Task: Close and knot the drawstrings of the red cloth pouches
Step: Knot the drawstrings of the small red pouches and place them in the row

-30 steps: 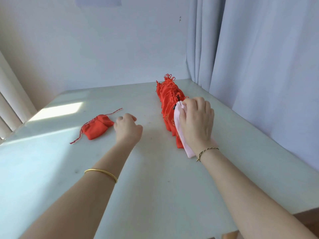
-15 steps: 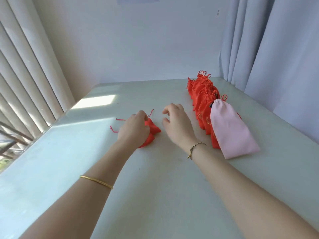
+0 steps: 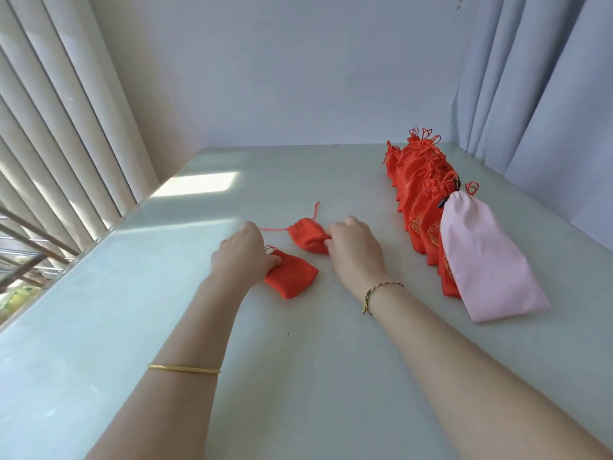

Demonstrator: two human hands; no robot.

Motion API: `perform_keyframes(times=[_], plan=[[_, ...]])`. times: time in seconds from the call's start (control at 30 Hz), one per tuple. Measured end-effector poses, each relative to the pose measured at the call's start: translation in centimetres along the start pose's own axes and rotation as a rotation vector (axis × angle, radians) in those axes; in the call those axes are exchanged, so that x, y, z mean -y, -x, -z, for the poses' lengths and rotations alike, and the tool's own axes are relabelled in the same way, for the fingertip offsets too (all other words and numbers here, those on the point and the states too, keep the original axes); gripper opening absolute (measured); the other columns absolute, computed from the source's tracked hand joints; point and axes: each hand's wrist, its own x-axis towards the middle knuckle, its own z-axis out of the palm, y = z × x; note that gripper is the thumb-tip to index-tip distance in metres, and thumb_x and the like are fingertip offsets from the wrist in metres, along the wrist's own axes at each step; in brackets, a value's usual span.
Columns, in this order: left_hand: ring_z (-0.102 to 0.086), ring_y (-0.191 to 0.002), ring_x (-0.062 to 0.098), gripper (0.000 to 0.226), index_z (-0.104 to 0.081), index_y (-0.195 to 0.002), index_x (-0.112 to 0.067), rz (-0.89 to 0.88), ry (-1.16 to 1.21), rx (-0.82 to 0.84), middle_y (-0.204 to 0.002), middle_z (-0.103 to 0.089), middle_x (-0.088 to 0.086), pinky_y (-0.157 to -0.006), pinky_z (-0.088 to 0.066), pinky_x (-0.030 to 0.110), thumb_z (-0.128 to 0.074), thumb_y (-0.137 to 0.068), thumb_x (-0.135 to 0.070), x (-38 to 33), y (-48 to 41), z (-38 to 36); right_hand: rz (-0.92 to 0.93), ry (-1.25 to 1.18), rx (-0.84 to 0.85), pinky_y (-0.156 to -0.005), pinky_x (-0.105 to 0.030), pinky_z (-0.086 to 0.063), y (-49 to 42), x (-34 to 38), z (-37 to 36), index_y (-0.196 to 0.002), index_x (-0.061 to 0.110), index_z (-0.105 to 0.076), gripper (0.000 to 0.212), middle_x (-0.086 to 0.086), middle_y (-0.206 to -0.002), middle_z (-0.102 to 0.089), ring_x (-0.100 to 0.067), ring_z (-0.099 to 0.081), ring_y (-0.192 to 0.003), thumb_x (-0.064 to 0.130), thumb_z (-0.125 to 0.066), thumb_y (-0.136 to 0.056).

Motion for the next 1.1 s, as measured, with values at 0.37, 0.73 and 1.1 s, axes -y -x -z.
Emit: perform_keyframes(times=[0.37, 0.73, 1.1], plan=[[-0.052, -0.071, 0.015, 0.031, -0.047, -0.099, -0.014, -0.308, 0.401, 0.029, -0.079, -0.054, -0.003, -0.061, -0.044, 0.027, -0.065, -0.077, -0.001, -0.7, 1.4, 1.3, 0.001, -0.708, -0.1, -0.088, -0.024, -0.042, 0.2, 1.6, 2.3, -0.109, 0.009, -0.065, 0.03, -0.003, -0.1, -0.06, -0.009, -0.052, -0.089, 0.004, -0.053, -0.082], [-0.059, -0.063, 0.01, 0.017, -0.058, -0.102, -0.014, -0.338, 0.509, 0.041, -0.085, -0.063, 0.001, -0.061, -0.05, 0.032, -0.064, -0.086, -0.017, -1.1, 1.7, 1.4, -0.222, -1.292, 0.126, -0.047, -0.016, -0.033, 1.1, 1.1, 4.3, -0.071, 0.019, -0.068, 0.018, 0.006, -0.068, -0.06, -0.004, -0.048, -0.05, 0.012, -0.06, -0.086], [-0.048, -0.06, 0.013, 0.026, -0.066, -0.07, -0.012, -0.144, 0.626, -0.025, -0.066, -0.055, -0.002, -0.065, -0.045, 0.024, -0.057, -0.091, -0.025, 0.6, 1.1, 2.4, -0.672, -1.688, 0.006, -0.045, -0.015, -0.042, 0.3, -1.2, 4.9, -0.072, 0.014, -0.061, 0.024, 0.003, -0.055, -0.063, -0.004, -0.055, -0.046, 0.018, -0.051, -0.093]])
